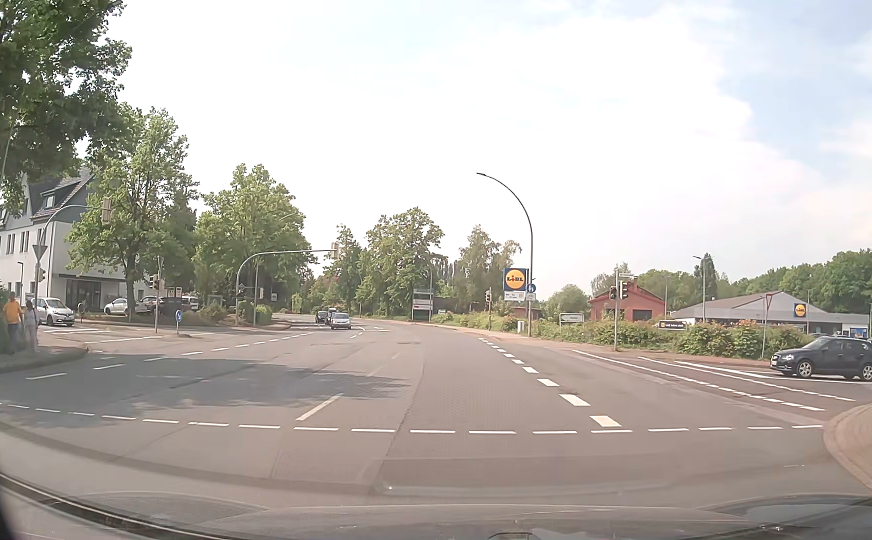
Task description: Follow the waypoints while adhering to traffic rules and regulations
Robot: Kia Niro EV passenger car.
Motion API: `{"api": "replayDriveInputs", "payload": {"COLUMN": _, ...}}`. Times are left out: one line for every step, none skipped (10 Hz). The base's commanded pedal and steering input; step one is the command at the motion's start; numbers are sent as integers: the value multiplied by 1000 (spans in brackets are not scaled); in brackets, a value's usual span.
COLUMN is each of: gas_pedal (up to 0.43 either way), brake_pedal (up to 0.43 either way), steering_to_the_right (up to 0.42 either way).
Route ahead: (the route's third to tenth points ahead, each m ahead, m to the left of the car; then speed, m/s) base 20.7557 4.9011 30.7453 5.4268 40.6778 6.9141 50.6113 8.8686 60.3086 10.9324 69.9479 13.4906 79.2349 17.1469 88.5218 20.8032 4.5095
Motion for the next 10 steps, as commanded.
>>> {"api": "replayDriveInputs", "payload": {"gas_pedal": 390, "brake_pedal": 0, "steering_to_the_right": -1}}
{"api": "replayDriveInputs", "payload": {"gas_pedal": 390, "brake_pedal": 0, "steering_to_the_right": -1}}
{"api": "replayDriveInputs", "payload": {"gas_pedal": 390, "brake_pedal": 0, "steering_to_the_right": -1}}
{"api": "replayDriveInputs", "payload": {"gas_pedal": 390, "brake_pedal": 0, "steering_to_the_right": -3}}
{"api": "replayDriveInputs", "payload": {"gas_pedal": 390, "brake_pedal": 0, "steering_to_the_right": -8}}
{"api": "replayDriveInputs", "payload": {"gas_pedal": 390, "brake_pedal": 0, "steering_to_the_right": -11}}
{"api": "replayDriveInputs", "payload": {"gas_pedal": 390, "brake_pedal": 0, "steering_to_the_right": -11}}
{"api": "replayDriveInputs", "payload": {"gas_pedal": 390, "brake_pedal": 0, "steering_to_the_right": -11}}
{"api": "replayDriveInputs", "payload": {"gas_pedal": 390, "brake_pedal": 0, "steering_to_the_right": -11}}
{"api": "replayDriveInputs", "payload": {"gas_pedal": 390, "brake_pedal": 0, "steering_to_the_right": -11}}
